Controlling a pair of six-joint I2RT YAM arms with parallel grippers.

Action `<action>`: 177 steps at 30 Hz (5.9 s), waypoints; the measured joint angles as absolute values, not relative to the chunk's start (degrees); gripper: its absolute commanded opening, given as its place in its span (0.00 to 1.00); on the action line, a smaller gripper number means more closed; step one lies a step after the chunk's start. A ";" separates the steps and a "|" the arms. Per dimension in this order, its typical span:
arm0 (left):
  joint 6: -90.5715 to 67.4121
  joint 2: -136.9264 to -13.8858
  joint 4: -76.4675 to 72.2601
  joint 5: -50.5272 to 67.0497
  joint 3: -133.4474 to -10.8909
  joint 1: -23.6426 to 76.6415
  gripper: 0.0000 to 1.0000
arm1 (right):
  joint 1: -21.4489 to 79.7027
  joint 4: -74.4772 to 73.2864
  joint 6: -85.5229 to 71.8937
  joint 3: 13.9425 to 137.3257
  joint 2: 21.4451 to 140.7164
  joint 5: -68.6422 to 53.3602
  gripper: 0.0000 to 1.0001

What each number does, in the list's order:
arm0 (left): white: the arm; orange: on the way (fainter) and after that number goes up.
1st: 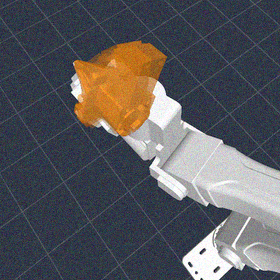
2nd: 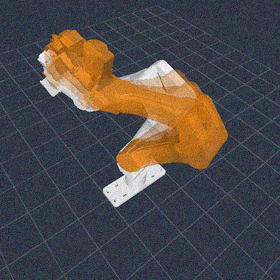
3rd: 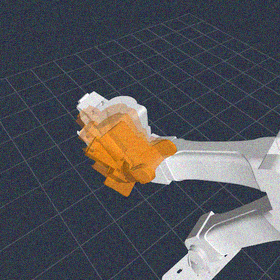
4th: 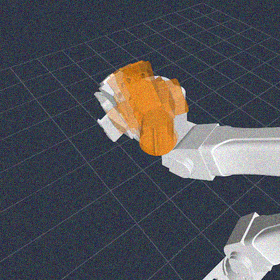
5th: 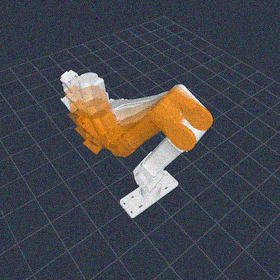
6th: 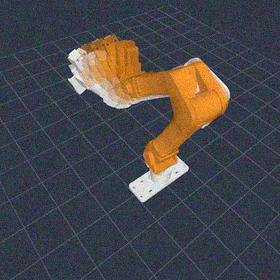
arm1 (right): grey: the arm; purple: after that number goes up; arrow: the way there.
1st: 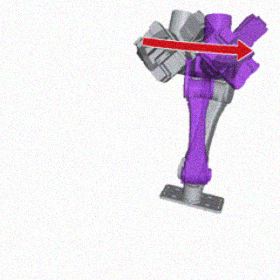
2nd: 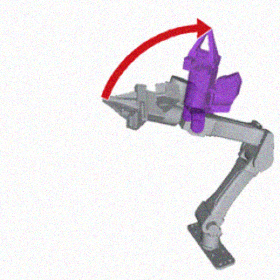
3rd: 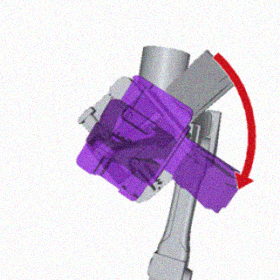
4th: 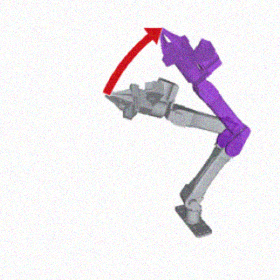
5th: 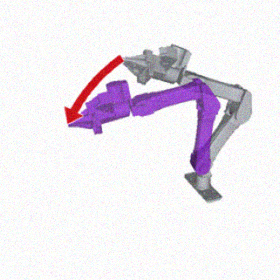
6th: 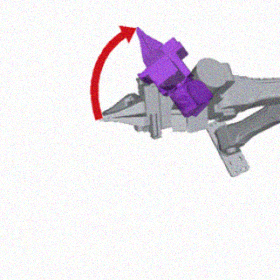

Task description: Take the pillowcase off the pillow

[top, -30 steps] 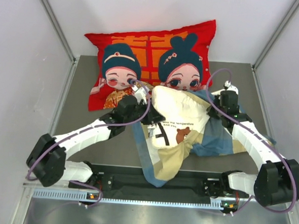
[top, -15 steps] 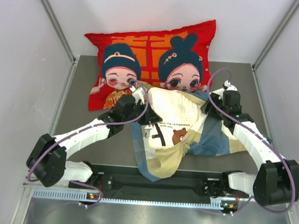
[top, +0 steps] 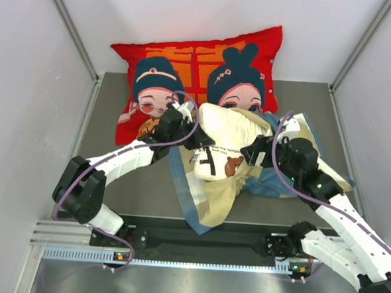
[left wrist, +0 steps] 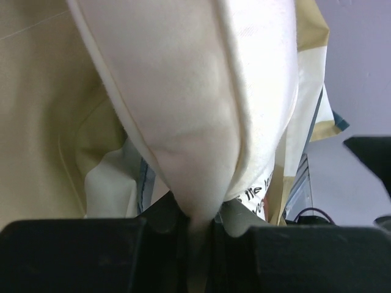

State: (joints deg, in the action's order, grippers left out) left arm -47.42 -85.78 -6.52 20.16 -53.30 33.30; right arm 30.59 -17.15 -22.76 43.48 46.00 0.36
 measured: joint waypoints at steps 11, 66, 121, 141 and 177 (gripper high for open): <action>-47.22 -86.65 -5.74 20.56 -55.55 31.75 0.00 | 39.05 -15.90 -25.08 34.94 54.76 1.43 0.86; -34.54 -76.88 10.52 22.13 -51.55 29.17 0.00 | 35.68 -27.42 -14.90 53.43 52.05 5.10 1.00; -34.35 -57.47 19.51 8.12 -48.01 43.24 0.00 | 13.06 -7.60 -13.72 64.90 97.45 -2.02 0.00; -34.00 -70.17 18.50 10.59 -51.35 35.70 0.00 | 14.26 -13.37 -11.90 60.66 81.69 -5.23 0.81; -35.77 -77.38 14.57 23.38 -58.11 16.49 0.00 | 42.68 -19.27 -29.56 39.86 69.19 10.98 0.00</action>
